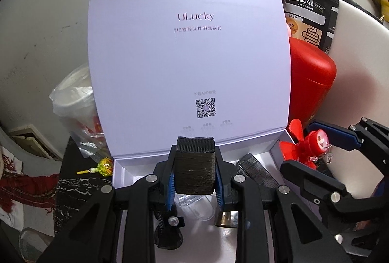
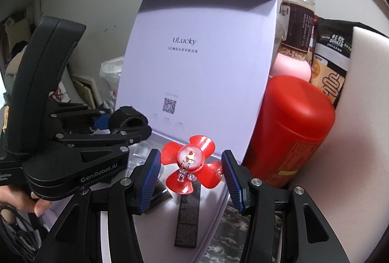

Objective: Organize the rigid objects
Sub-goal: 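Open both tools to drop the fabric block and red toy in the box, then withdraw both open tools up from the white box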

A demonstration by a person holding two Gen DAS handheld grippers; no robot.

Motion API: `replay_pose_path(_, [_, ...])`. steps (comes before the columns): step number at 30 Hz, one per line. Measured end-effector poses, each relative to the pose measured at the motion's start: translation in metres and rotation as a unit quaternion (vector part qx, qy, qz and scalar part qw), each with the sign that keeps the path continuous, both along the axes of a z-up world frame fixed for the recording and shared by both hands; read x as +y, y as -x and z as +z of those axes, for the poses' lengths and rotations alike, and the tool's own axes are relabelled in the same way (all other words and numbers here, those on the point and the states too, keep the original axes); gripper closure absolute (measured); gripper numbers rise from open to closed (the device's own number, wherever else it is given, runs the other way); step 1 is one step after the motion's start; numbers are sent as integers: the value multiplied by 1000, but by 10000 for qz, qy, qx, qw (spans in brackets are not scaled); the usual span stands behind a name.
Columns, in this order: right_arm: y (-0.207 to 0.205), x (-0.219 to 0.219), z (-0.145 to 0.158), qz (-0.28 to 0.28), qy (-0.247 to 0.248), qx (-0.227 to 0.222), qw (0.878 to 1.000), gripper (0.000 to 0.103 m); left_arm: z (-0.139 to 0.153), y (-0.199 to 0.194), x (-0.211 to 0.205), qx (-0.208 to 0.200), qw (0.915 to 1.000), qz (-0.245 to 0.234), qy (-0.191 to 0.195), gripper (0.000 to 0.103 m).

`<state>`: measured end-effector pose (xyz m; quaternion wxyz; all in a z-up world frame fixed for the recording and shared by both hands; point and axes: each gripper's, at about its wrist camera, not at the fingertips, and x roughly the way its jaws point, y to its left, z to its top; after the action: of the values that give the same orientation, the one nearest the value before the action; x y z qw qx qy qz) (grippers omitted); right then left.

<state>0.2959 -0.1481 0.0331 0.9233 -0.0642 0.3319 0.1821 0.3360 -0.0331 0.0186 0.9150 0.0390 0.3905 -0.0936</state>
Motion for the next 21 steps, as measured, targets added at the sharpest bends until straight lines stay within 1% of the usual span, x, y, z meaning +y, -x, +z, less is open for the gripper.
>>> replay_pose_path(2, [-1,-2,0,-48,-33,48,10000,51,-1,-4,0,161,9999,56,0,77])
replay_pose_path(4, [-4,-3,1,-88,-53,86,9999,50,-1,-7,0,238,9996,135,-47,74])
replay_pose_path(6, [-3,-4,2,-130,2,81,9999,47,1,-6,1,225,9995,186,-99,66])
replay_pose_path(7, [-3,-4,3,-142,26,80,9999,44,3,-3,1,187,9994,232,-147,52])
replay_pose_path(8, [-2,-4,3,-146,27,79,9999,43,5,-1,2,128,9994,274,-183,32])
replay_pose_path(10, [-2,-5,5,-152,15,83,9998,42,11,4,3,-79,9993,324,-193,16])
replay_pose_path(12, [0,-5,7,-173,38,68,9998,42,16,8,3,-191,9989,350,-241,15])
replay_pose_path(14, [4,-7,10,-192,48,47,9998,42,19,10,2,-172,9988,345,-294,15])
replay_pose_path(19, [10,-7,18,-247,27,-8,9997,42,27,15,11,-177,9989,365,-248,15])
replay_pose_path(21, [14,-8,23,-267,34,-54,9996,42,31,18,8,-198,9988,377,-223,15])
